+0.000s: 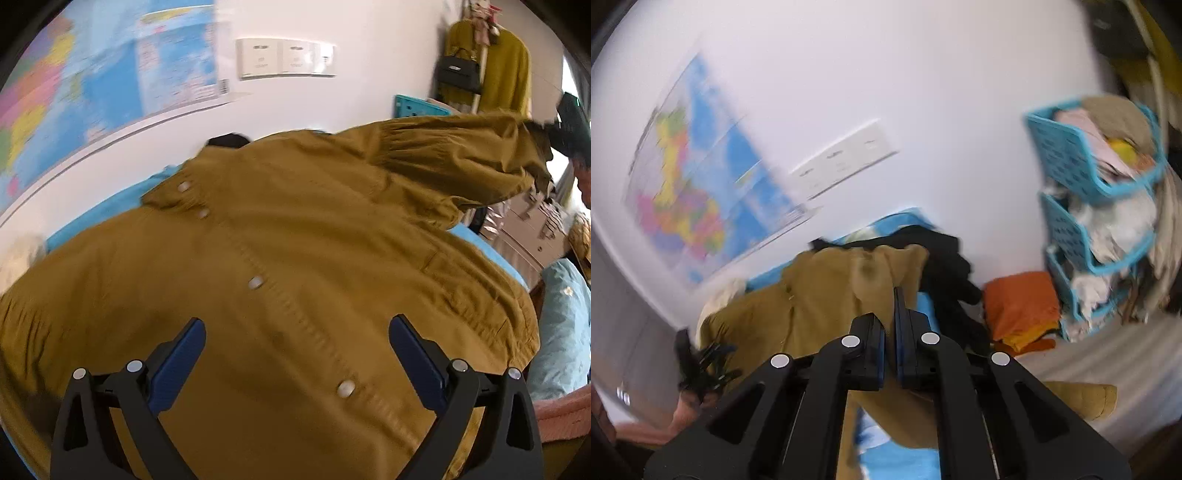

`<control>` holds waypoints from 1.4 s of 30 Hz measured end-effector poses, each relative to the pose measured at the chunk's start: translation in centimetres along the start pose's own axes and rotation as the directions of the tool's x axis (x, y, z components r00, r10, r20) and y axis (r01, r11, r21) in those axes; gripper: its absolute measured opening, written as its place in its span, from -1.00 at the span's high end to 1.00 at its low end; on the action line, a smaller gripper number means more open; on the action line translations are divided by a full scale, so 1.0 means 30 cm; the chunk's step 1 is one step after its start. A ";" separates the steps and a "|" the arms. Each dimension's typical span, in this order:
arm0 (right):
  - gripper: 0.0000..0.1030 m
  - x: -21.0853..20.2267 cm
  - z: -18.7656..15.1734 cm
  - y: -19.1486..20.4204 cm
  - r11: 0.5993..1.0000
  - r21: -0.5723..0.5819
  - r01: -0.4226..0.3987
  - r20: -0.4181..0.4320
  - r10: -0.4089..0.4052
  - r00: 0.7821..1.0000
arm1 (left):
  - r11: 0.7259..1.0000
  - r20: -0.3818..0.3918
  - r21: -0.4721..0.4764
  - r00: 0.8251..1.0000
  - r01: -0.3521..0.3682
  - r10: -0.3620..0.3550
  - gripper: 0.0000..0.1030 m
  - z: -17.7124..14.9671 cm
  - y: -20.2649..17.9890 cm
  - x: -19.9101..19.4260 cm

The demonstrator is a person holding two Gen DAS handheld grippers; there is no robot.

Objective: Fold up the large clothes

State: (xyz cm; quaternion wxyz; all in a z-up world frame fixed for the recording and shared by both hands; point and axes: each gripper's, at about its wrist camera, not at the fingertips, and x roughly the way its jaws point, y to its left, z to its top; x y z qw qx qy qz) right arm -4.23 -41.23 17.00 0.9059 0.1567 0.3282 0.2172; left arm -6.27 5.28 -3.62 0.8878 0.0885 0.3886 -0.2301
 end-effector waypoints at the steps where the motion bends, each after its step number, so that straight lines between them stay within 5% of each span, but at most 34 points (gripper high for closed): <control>1: 0.92 0.015 0.004 0.039 1.000 -0.018 -0.013 -0.019 0.012 1.000 | 1.000 0.001 0.007 1.000 0.010 -0.010 -0.87 0.008 -0.008 0.006; 10: 0.92 0.203 0.021 0.590 0.925 -0.271 -0.264 -0.212 0.210 0.954 | 0.993 0.050 0.036 0.992 0.112 -0.114 -0.87 0.059 -0.038 0.022; 13: 0.92 0.314 0.009 0.746 0.879 -0.310 -0.363 -0.283 0.280 0.918 | 0.992 0.083 0.006 0.989 0.122 -0.123 -0.87 0.049 0.006 -0.014; 17: 0.89 0.574 -0.058 0.872 0.834 -0.287 -0.471 -0.433 0.325 0.841 | 0.988 0.126 -0.100 0.986 0.119 -0.106 -0.87 0.002 0.133 -0.073; 23: 0.82 0.958 -0.190 0.906 0.881 -0.188 -0.434 -0.581 0.257 0.772 | 0.967 0.174 -0.238 0.983 0.094 -0.052 -0.87 -0.127 0.321 -0.191; 27: 0.48 1.098 -0.261 0.885 0.908 -0.197 -0.371 -0.649 0.162 0.743 | 0.961 0.121 -0.269 0.992 0.067 -0.035 -0.87 -0.179 0.356 -0.175; 29: 0.25 1.089 -0.248 0.849 0.911 -0.186 -0.369 -0.634 0.176 0.753 | 0.960 0.100 -0.271 0.994 0.076 -0.051 -0.87 -0.187 0.353 -0.156; 31: -0.80 1.048 -0.237 0.827 0.902 -0.190 -0.389 -0.623 0.195 0.757 | 0.960 0.093 -0.261 0.993 0.100 -0.078 -0.87 -0.187 0.340 -0.137; 32: -0.91 1.005 -0.216 0.810 0.895 -0.193 -0.403 -0.583 0.226 0.780 | 0.961 0.087 -0.254 0.992 0.112 -0.092 -0.87 -0.183 0.328 -0.126; 34: -0.87 0.940 -0.183 0.796 0.894 -0.244 -0.375 -0.521 0.205 0.829 | 0.966 0.077 -0.224 0.990 0.131 -0.116 -0.87 -0.170 0.297 -0.096; 38: -0.84 0.843 -0.122 0.732 0.902 -0.227 -0.368 -0.451 0.238 0.860 | 0.973 0.062 -0.161 0.986 0.163 -0.155 -0.87 -0.137 0.222 -0.038; 42: -0.84 0.774 -0.060 0.596 0.941 -0.286 -0.182 -0.283 0.099 0.954 | 0.966 0.023 -0.149 0.977 0.213 -0.212 -0.87 -0.119 0.161 0.008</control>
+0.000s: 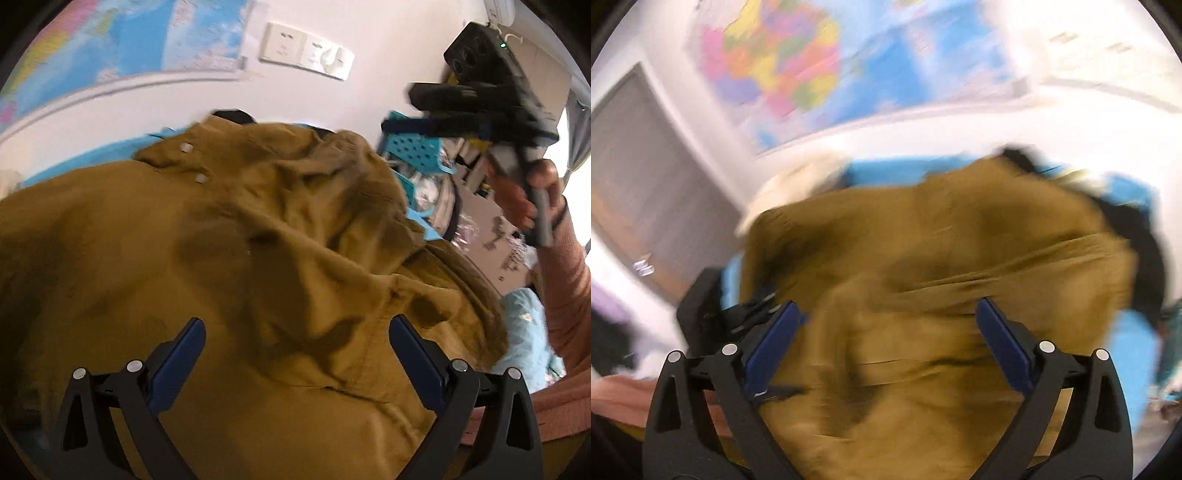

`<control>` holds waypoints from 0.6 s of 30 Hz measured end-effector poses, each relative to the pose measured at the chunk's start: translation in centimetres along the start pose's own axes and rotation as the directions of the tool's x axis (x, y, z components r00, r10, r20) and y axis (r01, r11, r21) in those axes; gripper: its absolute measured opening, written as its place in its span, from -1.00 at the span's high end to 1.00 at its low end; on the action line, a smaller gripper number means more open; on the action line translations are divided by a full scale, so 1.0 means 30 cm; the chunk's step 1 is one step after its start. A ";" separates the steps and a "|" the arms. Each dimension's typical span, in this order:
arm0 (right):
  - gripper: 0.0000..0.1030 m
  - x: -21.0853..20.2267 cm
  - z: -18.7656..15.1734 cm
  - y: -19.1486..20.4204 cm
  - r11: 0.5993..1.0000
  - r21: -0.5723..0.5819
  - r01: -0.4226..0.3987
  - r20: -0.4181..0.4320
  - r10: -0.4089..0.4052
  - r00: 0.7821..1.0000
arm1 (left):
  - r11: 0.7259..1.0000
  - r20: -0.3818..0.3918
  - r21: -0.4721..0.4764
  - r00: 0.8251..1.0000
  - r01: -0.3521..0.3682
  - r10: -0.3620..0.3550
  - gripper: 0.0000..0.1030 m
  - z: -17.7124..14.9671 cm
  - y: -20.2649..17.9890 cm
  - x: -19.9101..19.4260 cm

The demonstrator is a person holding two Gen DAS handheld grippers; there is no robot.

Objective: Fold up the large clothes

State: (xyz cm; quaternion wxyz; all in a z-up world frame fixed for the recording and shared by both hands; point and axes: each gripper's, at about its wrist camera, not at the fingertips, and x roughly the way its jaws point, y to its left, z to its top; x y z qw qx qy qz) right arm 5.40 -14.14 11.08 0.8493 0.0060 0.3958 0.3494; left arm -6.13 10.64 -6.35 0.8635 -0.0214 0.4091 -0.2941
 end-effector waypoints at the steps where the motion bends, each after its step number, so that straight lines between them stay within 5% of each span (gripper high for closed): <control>1: -0.84 -0.020 -0.016 -0.064 0.998 0.041 0.046 0.017 -0.047 0.999 | 1.000 -0.003 0.005 1.000 0.016 -0.016 -0.87 -0.004 -0.012 -0.002; 5: -0.84 -0.002 -0.095 -0.303 0.968 0.216 0.128 -0.006 -0.129 0.992 | 0.994 0.019 0.093 0.998 0.050 -0.052 -0.87 -0.015 -0.121 -0.017; 8: -0.84 0.059 -0.161 -0.411 0.940 0.296 0.168 -0.059 -0.158 0.986 | 0.995 -0.026 0.102 1.000 -0.014 0.017 -0.87 -0.006 -0.148 0.048; 11: -0.84 0.100 -0.203 -0.466 0.930 0.351 0.112 -0.054 -0.100 0.994 | 0.996 -0.107 0.027 0.991 -0.083 0.086 -0.83 0.008 -0.104 0.139; 13: -0.84 0.094 -0.214 -0.469 0.935 0.347 0.071 -0.032 -0.064 0.997 | 0.987 -0.106 -0.021 0.982 -0.161 0.158 -0.23 0.021 -0.047 0.158; 14: -0.84 0.089 -0.208 -0.461 0.939 0.339 0.052 -0.021 -0.048 0.999 | 0.986 -0.115 -0.057 0.982 -0.157 0.150 0.41 0.023 -0.014 0.156; 16: -0.84 0.073 -0.195 -0.437 0.950 0.312 0.019 0.010 -0.023 1.000 | 0.973 -0.096 -0.221 0.994 -0.075 0.055 0.60 0.027 0.116 0.105; 18: -0.85 0.063 -0.178 -0.429 0.956 0.295 0.001 0.035 -0.012 0.999 | 0.942 -0.046 -0.328 0.997 -0.067 0.055 0.71 0.012 0.241 0.022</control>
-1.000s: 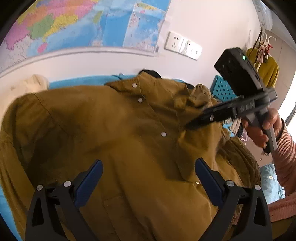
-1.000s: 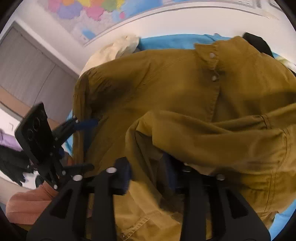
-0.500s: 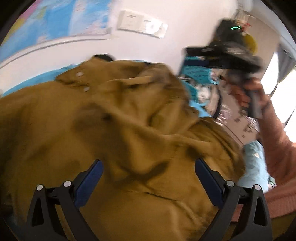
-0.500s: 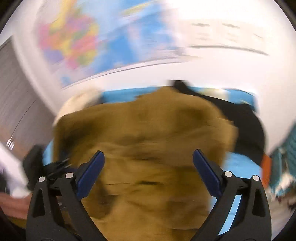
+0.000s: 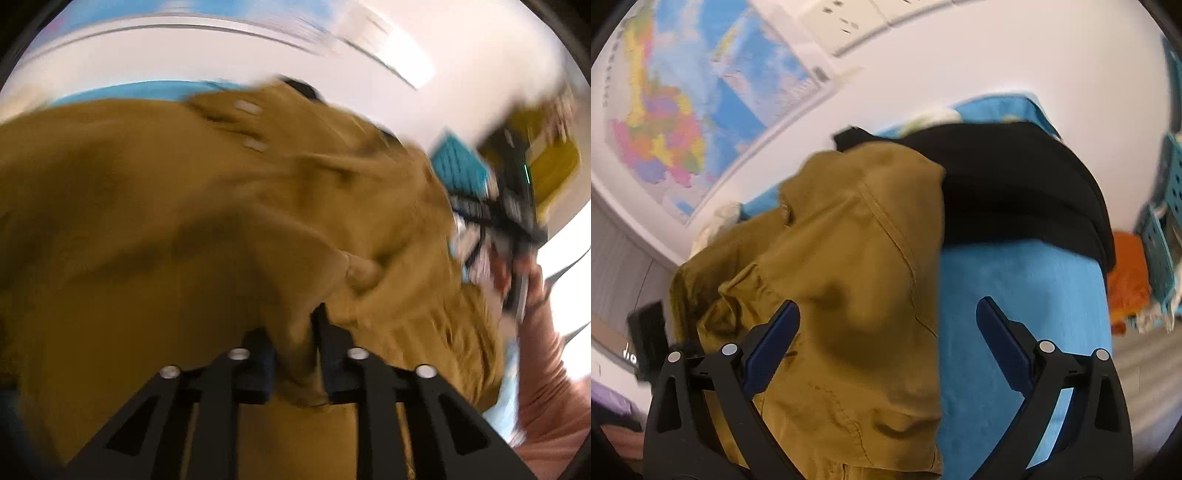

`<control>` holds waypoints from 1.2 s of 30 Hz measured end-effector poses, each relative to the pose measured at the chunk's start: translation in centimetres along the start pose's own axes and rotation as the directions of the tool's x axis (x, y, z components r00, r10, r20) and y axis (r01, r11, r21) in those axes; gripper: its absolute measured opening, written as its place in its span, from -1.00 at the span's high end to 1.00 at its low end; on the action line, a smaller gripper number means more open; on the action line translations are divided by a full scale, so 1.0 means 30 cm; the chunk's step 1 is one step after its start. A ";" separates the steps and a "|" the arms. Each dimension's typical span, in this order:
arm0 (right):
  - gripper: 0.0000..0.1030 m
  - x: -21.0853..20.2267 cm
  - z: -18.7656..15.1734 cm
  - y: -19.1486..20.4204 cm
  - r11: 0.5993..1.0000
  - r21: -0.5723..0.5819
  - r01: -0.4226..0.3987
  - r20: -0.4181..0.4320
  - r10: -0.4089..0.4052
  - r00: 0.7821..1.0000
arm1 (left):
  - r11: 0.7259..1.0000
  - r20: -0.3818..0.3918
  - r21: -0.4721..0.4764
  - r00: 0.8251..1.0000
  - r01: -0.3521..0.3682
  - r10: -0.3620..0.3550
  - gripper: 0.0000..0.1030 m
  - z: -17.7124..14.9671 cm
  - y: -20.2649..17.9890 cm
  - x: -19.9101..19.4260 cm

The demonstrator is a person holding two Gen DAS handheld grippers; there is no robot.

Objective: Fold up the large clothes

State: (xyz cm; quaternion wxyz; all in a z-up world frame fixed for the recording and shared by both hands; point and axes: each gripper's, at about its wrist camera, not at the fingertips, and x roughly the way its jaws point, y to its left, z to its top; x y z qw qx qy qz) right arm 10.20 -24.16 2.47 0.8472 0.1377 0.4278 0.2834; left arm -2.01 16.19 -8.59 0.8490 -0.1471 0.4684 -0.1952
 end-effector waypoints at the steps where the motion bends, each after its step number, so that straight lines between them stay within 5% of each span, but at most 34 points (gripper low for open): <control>1: -0.87 0.002 0.010 0.000 1.000 0.002 -0.009 0.009 0.009 1.000 | 0.999 0.020 -0.049 1.000 -0.007 0.008 0.71 0.004 0.057 -0.035; 4: -0.87 0.043 0.037 -0.030 0.999 0.031 -0.031 0.005 0.031 1.000 | 0.987 0.036 -0.120 0.994 -0.102 0.107 0.67 -0.006 0.160 -0.102; 6: -0.87 0.078 0.042 -0.039 0.998 0.050 -0.033 -0.007 0.033 0.999 | 0.977 0.021 -0.145 0.987 -0.155 0.159 -0.05 -0.019 0.194 -0.122; 9: -0.87 0.130 0.042 -0.018 0.998 0.040 -0.054 -0.034 0.056 0.998 | 0.987 0.052 -0.105 0.991 -0.118 0.124 -0.60 -0.036 0.171 -0.159; 16: -0.82 0.289 0.066 0.050 1.000 -0.022 -0.018 -0.118 0.015 0.993 | 0.995 0.052 0.009 0.993 -0.104 0.103 -0.82 -0.035 0.087 -0.159; 17: -0.64 0.305 0.066 0.051 0.999 -0.031 -0.035 -0.122 0.031 0.992 | 0.995 0.055 0.038 0.994 -0.094 0.092 -0.84 -0.039 0.071 -0.163; 18: 0.07 0.312 0.067 0.046 0.999 -0.034 -0.031 -0.135 0.026 0.991 | 0.994 0.062 0.057 0.994 -0.098 0.094 -0.85 -0.034 0.057 -0.168; 19: 0.51 0.314 0.070 0.039 0.999 -0.036 -0.015 -0.147 0.010 0.989 | 0.992 0.069 0.068 0.993 -0.103 0.098 -0.85 -0.029 0.049 -0.159; 22: 0.84 0.237 0.087 -0.031 0.998 0.024 -0.052 -0.082 0.054 0.995 | 0.990 0.092 0.106 0.992 -0.092 0.082 -0.85 -0.037 0.031 -0.186; 28: 0.76 0.228 0.075 -0.141 0.993 0.120 -0.019 -0.092 0.030 0.995 | 0.973 0.068 0.203 0.993 -0.110 0.098 -0.86 -0.044 -0.015 -0.123; 29: 0.65 0.221 0.077 -0.134 0.993 0.116 0.026 -0.090 -0.016 0.996 | 0.963 0.052 0.240 0.992 -0.122 0.113 -0.86 -0.044 -0.045 -0.091; 31: -0.27 0.179 0.083 -0.116 0.987 0.125 0.100 -0.041 -0.095 0.995 | 0.933 0.056 0.307 0.982 -0.187 0.179 -0.87 -0.042 -0.089 -0.043; 33: -0.36 0.082 0.080 -0.054 0.987 0.077 0.139 0.077 -0.145 0.986 | 0.912 0.040 0.325 0.967 -0.250 0.251 -0.69 -0.026 -0.097 0.013; 36: -0.36 -0.014 0.037 0.133 0.993 -0.115 0.034 0.137 -0.018 0.990 | 0.969 -0.023 0.206 0.989 -0.136 0.144 -0.46 0.023 -0.020 0.028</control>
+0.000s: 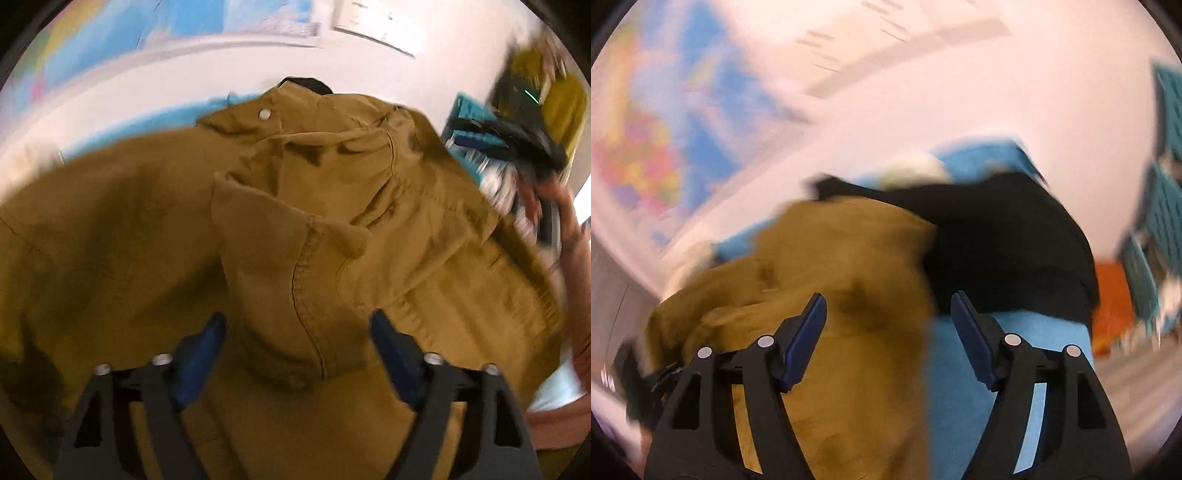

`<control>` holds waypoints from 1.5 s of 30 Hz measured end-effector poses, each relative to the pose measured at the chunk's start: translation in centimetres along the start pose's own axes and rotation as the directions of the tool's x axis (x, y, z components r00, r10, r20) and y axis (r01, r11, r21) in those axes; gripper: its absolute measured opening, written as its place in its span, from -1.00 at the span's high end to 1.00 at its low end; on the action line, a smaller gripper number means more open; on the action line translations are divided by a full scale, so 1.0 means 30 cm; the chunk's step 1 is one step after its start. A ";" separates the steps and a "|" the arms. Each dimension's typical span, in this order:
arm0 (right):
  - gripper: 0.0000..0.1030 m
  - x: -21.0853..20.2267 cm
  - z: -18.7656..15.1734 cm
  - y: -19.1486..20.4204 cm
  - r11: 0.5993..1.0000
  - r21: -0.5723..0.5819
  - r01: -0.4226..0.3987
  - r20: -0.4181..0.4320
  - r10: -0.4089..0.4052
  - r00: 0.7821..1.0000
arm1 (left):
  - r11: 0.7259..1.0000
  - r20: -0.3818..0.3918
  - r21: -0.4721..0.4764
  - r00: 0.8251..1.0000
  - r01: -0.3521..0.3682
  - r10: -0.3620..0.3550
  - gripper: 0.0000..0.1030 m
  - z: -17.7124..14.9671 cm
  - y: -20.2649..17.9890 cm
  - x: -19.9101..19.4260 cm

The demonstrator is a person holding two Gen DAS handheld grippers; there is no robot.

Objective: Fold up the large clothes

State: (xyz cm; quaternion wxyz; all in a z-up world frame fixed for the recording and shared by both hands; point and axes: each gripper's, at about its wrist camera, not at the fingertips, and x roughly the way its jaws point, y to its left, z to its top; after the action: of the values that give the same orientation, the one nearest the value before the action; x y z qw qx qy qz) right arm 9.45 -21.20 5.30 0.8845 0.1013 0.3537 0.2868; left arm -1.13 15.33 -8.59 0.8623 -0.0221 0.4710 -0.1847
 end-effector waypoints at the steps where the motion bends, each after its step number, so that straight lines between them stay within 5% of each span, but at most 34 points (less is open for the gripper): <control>1: -0.36 -0.004 -0.017 0.087 0.994 -0.084 -0.068 -0.030 0.065 0.997 | 0.999 0.009 -0.042 1.000 0.023 -0.023 -0.46 0.006 0.028 -0.007; 5: -0.52 0.111 -0.127 0.368 0.918 -0.295 -0.265 -0.227 0.202 0.953 | 0.986 0.085 -0.145 0.994 0.088 -0.076 -0.62 0.002 0.114 -0.079; 10: -0.50 0.381 -0.238 0.522 0.882 -0.336 -0.331 -0.431 0.168 0.887 | 0.982 0.150 -0.169 0.987 0.088 -0.062 -0.67 -0.024 0.130 -0.176; 11: -0.42 0.436 -0.248 0.526 0.889 -0.303 -0.342 -0.471 0.172 0.865 | 0.982 0.153 -0.169 0.986 0.089 -0.063 -0.68 -0.032 0.133 -0.189; 12: 0.01 0.474 -0.251 0.529 0.889 -0.239 -0.391 -0.510 0.228 0.830 | 0.982 0.157 -0.169 0.986 0.083 -0.056 -0.68 -0.044 0.134 -0.204; 13: 0.45 0.487 -0.248 0.534 0.887 -0.195 -0.418 -0.528 0.264 0.807 | 0.982 0.160 -0.171 0.986 0.076 -0.049 -0.68 -0.054 0.135 -0.215; 16: 0.79 0.456 -0.201 0.594 0.837 -0.132 -0.531 -0.511 0.401 0.760 | 0.981 0.177 -0.173 0.983 0.086 -0.055 -0.69 -0.081 0.159 -0.256; 21: 0.46 0.461 -0.131 0.714 0.816 -0.103 -0.568 -0.476 0.461 0.749 | 0.978 0.257 -0.159 0.962 0.132 -0.088 -0.83 -0.099 0.187 -0.350; 24: -0.67 0.539 -0.121 0.755 0.852 -0.094 -0.515 -0.463 0.421 0.780 | 0.979 0.284 -0.138 0.953 0.152 -0.108 -0.86 -0.096 0.186 -0.385; 26: -0.56 0.560 -0.127 0.753 0.847 -0.054 -0.529 -0.470 0.446 0.762 | 0.983 0.271 -0.126 0.958 0.130 -0.091 -0.87 -0.093 0.174 -0.380; 29: -0.50 0.518 -0.109 0.704 0.858 -0.066 -0.510 -0.434 0.436 0.788 | 0.990 0.202 -0.128 0.979 0.049 -0.022 -0.87 -0.087 0.164 -0.328; 31: -0.47 0.452 -0.087 0.640 0.881 -0.108 -0.460 -0.382 0.391 0.838 | 0.991 0.144 -0.135 0.989 0.003 0.017 -0.87 -0.081 0.167 -0.283; 32: -0.48 0.386 -0.067 0.570 0.911 -0.148 -0.385 -0.323 0.323 0.889 | 0.990 0.117 -0.137 0.992 -0.019 0.035 -0.87 -0.076 0.162 -0.256; 35: -0.63 0.241 -0.004 0.376 0.974 -0.175 -0.143 -0.161 0.115 0.980 | 0.989 0.063 -0.125 0.994 -0.083 0.091 -0.87 -0.059 0.147 -0.197; 36: -0.67 0.216 0.011 0.328 0.984 -0.170 -0.062 -0.115 0.043 0.992 | 0.988 0.055 -0.125 0.994 -0.088 0.095 -0.86 -0.057 0.152 -0.188; 38: -0.77 0.139 0.041 0.156 0.980 -0.127 0.153 -0.034 -0.159 0.987 | 0.987 0.037 -0.140 0.996 -0.072 0.078 -0.86 -0.043 0.156 -0.159; 40: -0.82 0.118 0.053 -0.020 0.963 -0.028 0.270 -0.060 -0.271 0.961 | 0.985 0.029 -0.157 0.997 -0.071 0.076 -0.86 -0.034 0.166 -0.134; 44: -0.77 0.162 0.039 -0.202 0.963 0.077 0.257 -0.143 -0.244 0.959 | 0.979 0.001 -0.184 0.996 -0.086 0.088 -0.86 -0.003 0.170 -0.078; 45: -0.55 0.187 0.032 -0.219 0.972 0.084 0.218 -0.161 -0.203 0.966 | 0.978 -0.006 -0.187 0.996 -0.092 0.093 -0.86 0.001 0.171 -0.067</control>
State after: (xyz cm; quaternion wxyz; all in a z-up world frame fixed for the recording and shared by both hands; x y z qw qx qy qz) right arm 16.26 -23.29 0.32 0.8744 0.0856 0.4424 0.1800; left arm -0.55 20.79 -8.05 0.8646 -0.0814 0.4858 -0.0993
